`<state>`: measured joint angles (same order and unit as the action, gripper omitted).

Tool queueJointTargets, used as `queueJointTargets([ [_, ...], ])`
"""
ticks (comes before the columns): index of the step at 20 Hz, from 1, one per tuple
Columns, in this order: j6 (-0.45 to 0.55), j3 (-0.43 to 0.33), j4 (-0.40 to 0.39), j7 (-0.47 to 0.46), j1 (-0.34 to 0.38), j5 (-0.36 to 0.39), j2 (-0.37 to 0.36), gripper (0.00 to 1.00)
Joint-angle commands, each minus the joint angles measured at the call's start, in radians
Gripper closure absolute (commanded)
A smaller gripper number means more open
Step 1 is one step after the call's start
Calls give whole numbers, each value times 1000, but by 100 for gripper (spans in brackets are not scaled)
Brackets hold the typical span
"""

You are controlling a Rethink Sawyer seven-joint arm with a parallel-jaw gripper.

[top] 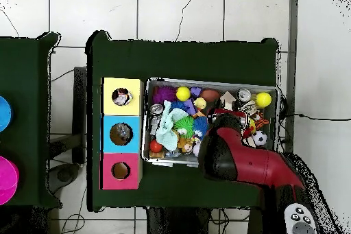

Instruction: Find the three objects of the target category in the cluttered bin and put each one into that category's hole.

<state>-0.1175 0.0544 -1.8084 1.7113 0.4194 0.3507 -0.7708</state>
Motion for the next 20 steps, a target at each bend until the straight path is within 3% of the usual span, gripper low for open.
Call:
queueJointTargets([
  [1,220,-47,-105,186,-22,-104,-17,0],
  [5,240,-126,-158,222,-9,-180,-1,0],
  [10,227,-139,-173,242,-43,-253,25,0],
  [20,174,-182,-182,229,-48,-326,62,0],
])
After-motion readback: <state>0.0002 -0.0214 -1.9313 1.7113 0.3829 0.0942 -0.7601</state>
